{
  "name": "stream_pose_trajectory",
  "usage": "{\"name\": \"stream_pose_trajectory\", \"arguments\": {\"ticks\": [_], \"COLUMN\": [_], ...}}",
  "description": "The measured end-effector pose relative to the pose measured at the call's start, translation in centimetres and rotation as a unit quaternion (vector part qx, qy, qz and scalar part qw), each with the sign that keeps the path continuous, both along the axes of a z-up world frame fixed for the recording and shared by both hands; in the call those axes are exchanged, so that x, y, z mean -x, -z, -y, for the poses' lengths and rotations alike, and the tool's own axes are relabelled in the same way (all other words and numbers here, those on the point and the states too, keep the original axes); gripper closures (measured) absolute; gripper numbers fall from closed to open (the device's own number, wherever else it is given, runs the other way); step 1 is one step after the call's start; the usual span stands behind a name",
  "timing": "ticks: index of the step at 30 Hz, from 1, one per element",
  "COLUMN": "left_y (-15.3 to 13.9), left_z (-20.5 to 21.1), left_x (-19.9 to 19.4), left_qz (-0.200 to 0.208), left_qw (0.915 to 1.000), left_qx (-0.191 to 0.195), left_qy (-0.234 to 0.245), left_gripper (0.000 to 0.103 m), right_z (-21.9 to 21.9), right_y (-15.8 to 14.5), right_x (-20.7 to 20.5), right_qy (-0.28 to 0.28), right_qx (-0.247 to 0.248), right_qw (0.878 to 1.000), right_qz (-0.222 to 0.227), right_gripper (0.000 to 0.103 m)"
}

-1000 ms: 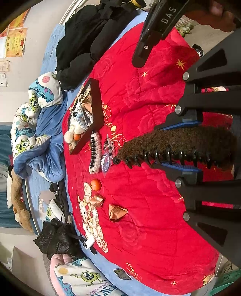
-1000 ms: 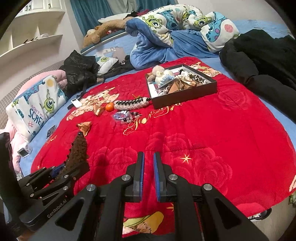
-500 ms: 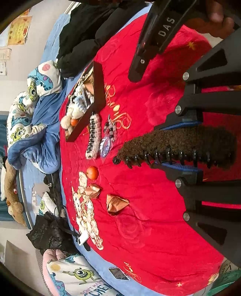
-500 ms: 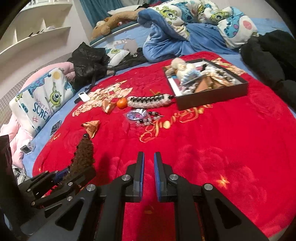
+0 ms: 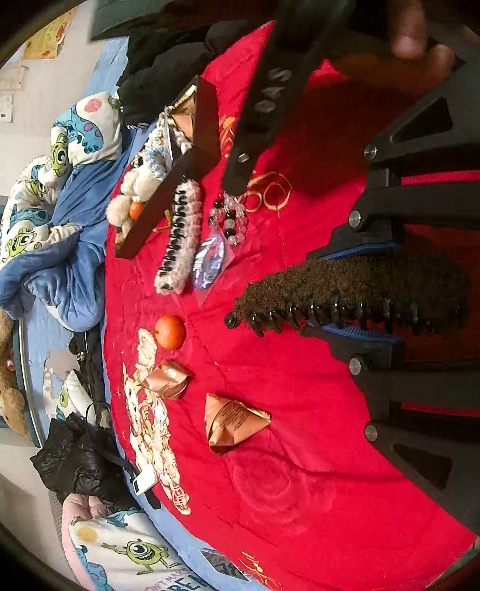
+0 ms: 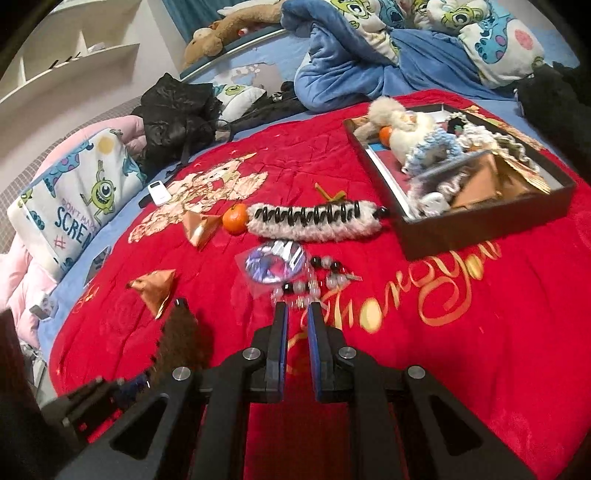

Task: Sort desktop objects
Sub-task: 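Grasp the pink bead bracelet with the right gripper and lift it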

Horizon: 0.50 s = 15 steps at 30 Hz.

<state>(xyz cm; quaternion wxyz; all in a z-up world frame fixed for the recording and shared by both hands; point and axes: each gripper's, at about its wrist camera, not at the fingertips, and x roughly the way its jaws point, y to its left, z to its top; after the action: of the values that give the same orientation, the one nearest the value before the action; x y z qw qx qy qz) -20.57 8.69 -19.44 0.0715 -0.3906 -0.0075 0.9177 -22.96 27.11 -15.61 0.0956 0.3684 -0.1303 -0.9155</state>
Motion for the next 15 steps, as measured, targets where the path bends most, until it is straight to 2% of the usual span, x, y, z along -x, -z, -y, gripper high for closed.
{"name": "stream_pose_trajectory", "arguments": {"ticks": [9,15], "left_y": [0.8,1.1], "left_z": [0.2,0.2], "left_x": [0.4,0.2], "left_qz": [-0.020,-0.029], "left_qw": [0.9998,0.9995], "left_qx": [-0.008,-0.005], "left_qy": [0.004,0.009], "left_gripper": [0.070,0.070], "right_z": [0.4,-0.9], "right_y": [2.2,2.1], "right_x": [3.7,4.0], "right_qy": [-0.001,0.039], "right_qx": [0.002,0.009], "right_qw": [0.999,0.999], "right_qz": [0.035,0.032], "right_gripper": [0.090,0.088]}}
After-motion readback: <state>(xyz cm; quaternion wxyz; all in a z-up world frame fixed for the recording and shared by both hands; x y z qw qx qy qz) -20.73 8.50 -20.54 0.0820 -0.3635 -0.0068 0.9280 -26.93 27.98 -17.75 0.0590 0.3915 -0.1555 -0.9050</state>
